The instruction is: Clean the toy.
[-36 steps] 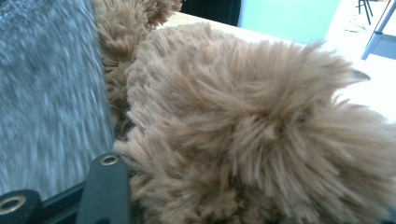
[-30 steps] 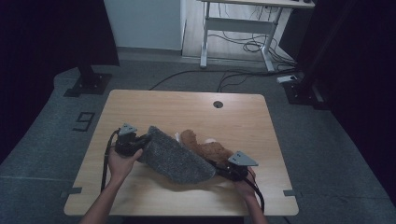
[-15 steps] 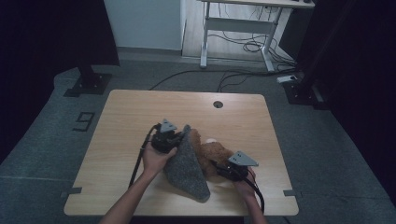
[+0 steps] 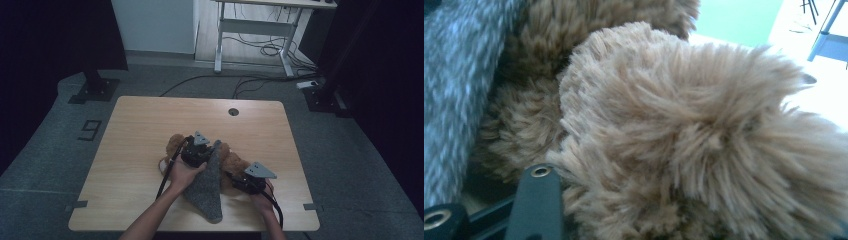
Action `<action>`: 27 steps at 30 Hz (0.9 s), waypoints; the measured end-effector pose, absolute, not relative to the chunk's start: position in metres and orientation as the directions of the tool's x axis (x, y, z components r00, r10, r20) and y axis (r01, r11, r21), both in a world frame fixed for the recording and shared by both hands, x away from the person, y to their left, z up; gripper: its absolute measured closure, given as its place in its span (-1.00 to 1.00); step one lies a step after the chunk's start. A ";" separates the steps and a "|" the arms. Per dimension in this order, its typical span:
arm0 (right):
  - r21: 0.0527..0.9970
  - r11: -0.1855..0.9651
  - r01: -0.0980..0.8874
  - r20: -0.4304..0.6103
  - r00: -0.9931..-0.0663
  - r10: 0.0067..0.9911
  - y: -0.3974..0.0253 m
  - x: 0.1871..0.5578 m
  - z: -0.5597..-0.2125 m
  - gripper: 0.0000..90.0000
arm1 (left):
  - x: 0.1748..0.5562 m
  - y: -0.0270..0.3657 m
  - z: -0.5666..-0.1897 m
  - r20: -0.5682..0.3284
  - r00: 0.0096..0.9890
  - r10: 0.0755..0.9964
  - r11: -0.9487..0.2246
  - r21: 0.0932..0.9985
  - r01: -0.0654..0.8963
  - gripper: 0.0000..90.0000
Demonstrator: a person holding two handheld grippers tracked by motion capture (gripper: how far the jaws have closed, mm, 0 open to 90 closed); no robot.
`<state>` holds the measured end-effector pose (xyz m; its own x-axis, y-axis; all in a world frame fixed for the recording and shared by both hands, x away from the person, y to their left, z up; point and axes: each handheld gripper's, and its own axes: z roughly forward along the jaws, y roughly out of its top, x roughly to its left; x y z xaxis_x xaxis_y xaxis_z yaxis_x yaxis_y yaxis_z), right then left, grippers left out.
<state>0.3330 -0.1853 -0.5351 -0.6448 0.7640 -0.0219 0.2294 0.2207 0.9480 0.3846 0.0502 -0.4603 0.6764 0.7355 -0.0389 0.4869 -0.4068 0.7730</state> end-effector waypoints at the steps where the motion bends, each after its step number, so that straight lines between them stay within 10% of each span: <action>1: 0.948 0.223 0.228 -0.024 -0.645 0.764 -0.185 0.333 -0.535 -0.07 | 0.384 0.054 -0.462 -0.036 0.674 0.738 -0.408 0.771 0.488 0.88; 27: 0.948 0.229 0.223 -0.034 -0.643 0.765 -0.183 0.331 -0.535 -0.07 | 0.383 0.183 -0.456 0.030 0.474 0.880 -0.323 0.769 0.551 0.89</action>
